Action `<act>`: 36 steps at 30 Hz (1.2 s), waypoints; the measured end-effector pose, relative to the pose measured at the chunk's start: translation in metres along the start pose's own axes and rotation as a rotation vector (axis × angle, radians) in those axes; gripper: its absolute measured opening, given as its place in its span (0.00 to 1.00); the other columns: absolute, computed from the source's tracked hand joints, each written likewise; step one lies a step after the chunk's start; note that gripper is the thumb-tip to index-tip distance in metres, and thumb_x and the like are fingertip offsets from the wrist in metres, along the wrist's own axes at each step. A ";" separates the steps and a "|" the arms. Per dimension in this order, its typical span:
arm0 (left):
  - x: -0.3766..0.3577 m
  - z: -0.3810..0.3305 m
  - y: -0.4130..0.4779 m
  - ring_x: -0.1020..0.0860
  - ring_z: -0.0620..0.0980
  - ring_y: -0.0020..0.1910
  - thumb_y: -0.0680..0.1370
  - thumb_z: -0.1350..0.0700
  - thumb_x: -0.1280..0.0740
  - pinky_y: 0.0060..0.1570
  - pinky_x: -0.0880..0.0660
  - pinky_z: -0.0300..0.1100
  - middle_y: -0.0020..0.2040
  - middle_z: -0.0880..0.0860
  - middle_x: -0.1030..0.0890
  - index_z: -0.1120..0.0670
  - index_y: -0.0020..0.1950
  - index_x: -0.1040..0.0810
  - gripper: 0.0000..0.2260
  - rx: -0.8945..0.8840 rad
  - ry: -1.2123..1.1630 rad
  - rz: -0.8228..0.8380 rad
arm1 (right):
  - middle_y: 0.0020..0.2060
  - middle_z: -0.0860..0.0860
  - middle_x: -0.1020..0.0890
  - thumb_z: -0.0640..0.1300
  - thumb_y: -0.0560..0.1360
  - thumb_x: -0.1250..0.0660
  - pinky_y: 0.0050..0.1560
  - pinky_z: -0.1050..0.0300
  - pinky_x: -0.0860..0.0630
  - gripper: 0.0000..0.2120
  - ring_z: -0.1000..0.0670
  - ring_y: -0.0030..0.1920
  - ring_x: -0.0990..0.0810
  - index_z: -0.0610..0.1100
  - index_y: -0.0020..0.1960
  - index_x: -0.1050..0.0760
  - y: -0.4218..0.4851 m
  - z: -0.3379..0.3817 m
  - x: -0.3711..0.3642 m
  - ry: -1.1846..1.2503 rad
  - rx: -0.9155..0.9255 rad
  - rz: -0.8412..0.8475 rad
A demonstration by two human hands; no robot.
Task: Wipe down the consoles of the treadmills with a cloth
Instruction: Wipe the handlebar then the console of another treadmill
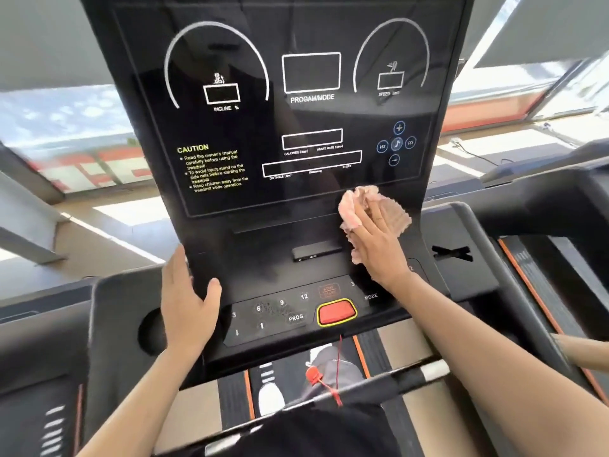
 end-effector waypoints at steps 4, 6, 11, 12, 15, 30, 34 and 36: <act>-0.007 0.007 -0.001 0.35 0.55 0.76 0.77 0.60 0.30 0.74 0.34 0.58 0.78 0.53 0.34 0.50 0.82 0.43 0.36 -0.034 0.020 -0.013 | 0.82 0.45 0.43 0.26 0.70 0.30 0.81 0.38 0.52 0.47 0.37 0.82 0.52 0.44 0.83 0.46 0.002 0.010 0.001 -0.074 0.035 0.038; -0.009 0.010 -0.003 0.37 0.55 0.78 0.77 0.61 0.31 0.75 0.35 0.57 0.79 0.53 0.36 0.51 0.82 0.44 0.37 -0.043 0.024 -0.007 | 0.81 0.46 0.39 0.25 0.69 0.31 0.76 0.36 0.40 0.46 0.39 0.82 0.48 0.45 0.81 0.43 0.003 0.016 0.002 -0.085 0.044 0.035; -0.012 0.017 -0.003 0.37 0.56 0.78 0.77 0.61 0.30 0.74 0.33 0.59 0.80 0.55 0.36 0.52 0.83 0.46 0.38 -0.062 0.009 0.003 | 0.80 0.46 0.37 0.32 0.80 0.34 0.78 0.33 0.44 0.33 0.38 0.81 0.44 0.45 0.81 0.40 0.012 0.040 -0.003 -0.064 0.142 0.059; -0.011 0.018 -0.003 0.36 0.56 0.78 0.77 0.61 0.30 0.73 0.33 0.60 0.80 0.54 0.36 0.51 0.83 0.46 0.38 -0.064 -0.002 0.006 | 0.80 0.46 0.37 0.35 0.82 0.36 0.79 0.35 0.45 0.30 0.39 0.81 0.44 0.44 0.81 0.39 0.014 0.046 -0.004 -0.064 0.157 0.069; -0.007 0.017 -0.005 0.34 0.55 0.76 0.77 0.58 0.32 0.72 0.31 0.60 0.78 0.53 0.34 0.50 0.83 0.43 0.36 -0.075 -0.061 0.015 | 0.80 0.47 0.36 0.41 0.84 0.40 0.80 0.38 0.47 0.24 0.39 0.81 0.42 0.44 0.79 0.36 0.020 0.067 -0.008 -0.088 0.202 0.109; 0.022 0.048 -0.027 0.25 0.46 0.64 0.79 0.58 0.32 0.65 0.27 0.46 0.66 0.44 0.22 0.48 0.77 0.31 0.26 -0.025 -0.042 0.066 | 0.78 0.52 0.32 0.52 0.85 0.44 0.77 0.38 0.51 0.14 0.37 0.78 0.37 0.50 0.61 0.23 0.058 0.193 -0.043 -0.019 0.606 0.296; 0.032 0.059 -0.043 0.26 0.52 0.64 0.78 0.49 0.38 0.64 0.29 0.47 0.64 0.50 0.19 0.51 0.74 0.27 0.25 -0.020 0.076 0.027 | 0.80 0.51 0.36 0.55 0.86 0.49 0.79 0.44 0.70 0.21 0.40 0.82 0.47 0.56 0.78 0.36 0.061 0.221 -0.057 -0.006 0.653 0.406; 0.034 0.062 -0.050 0.26 0.52 0.65 0.78 0.48 0.40 0.64 0.28 0.49 0.64 0.51 0.19 0.53 0.74 0.26 0.25 -0.036 0.106 0.042 | 0.81 0.51 0.39 0.56 0.86 0.52 0.77 0.46 0.75 0.22 0.41 0.83 0.54 0.56 0.80 0.39 0.060 0.228 -0.062 -0.025 0.667 0.453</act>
Point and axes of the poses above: each hand's wrist, its own y-axis towards the middle knuckle, its own x-axis out of the back of the hand, z = x × y, the point moved 4 cm from there along y, towards the middle knuckle
